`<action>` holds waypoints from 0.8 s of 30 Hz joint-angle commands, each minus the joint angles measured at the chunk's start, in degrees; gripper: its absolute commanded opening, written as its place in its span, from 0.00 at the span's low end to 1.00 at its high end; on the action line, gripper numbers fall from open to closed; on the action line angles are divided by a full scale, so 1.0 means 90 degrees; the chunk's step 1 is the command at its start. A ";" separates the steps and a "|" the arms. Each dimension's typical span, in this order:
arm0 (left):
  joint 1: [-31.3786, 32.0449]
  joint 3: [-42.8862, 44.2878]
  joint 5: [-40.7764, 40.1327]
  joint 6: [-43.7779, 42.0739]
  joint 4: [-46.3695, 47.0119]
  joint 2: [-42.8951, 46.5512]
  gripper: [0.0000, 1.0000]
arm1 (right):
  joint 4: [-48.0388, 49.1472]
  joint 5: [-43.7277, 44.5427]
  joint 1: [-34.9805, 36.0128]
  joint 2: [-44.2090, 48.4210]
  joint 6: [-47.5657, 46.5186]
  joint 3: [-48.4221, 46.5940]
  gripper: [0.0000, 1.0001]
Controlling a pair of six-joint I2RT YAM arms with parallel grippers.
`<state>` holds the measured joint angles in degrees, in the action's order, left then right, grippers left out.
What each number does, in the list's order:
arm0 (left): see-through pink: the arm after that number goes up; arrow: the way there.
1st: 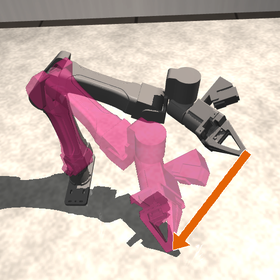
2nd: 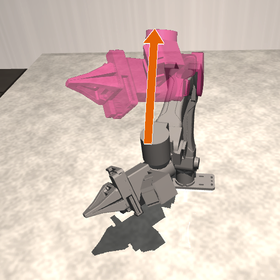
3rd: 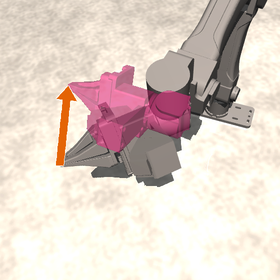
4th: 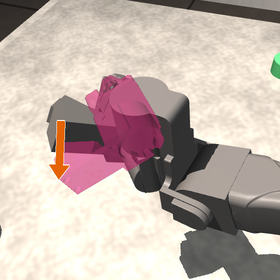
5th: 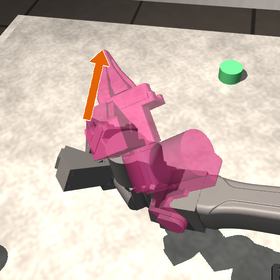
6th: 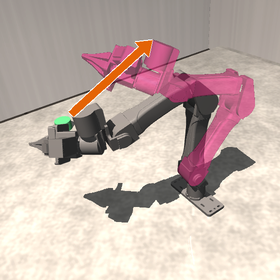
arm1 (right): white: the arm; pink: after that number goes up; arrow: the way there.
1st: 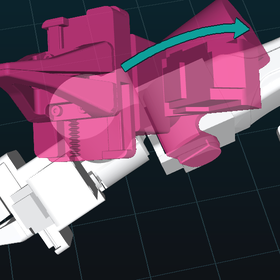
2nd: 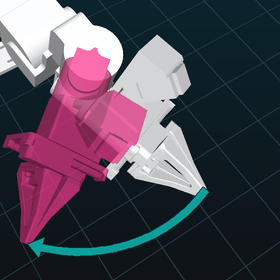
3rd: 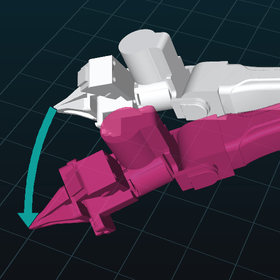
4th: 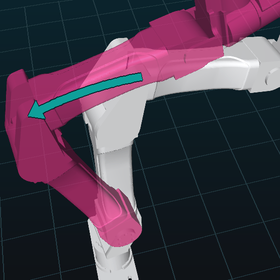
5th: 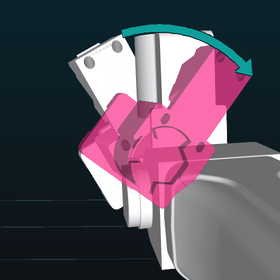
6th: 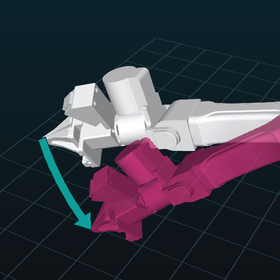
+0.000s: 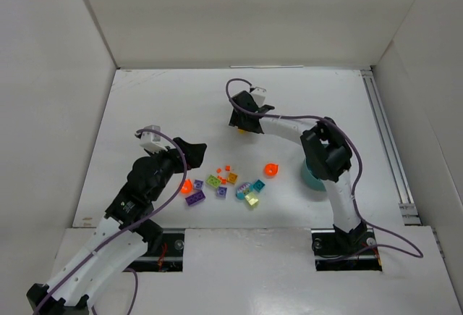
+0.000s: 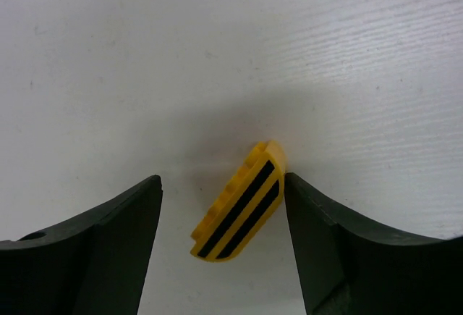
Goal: Sort the legos into containers by color
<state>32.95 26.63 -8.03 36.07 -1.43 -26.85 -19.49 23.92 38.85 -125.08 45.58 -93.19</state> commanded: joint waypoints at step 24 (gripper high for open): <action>0.0021 -0.0039 -0.0182 -0.0024 0.0257 -0.0161 1.00 | 0.4133 -0.0049 0.0186 0.3240 -0.5239 0.3755 0.15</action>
<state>32.95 26.61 -8.80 36.07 -1.45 -28.47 2.46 27.22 40.60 -103.98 8.86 -67.51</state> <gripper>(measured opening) 0.997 0.362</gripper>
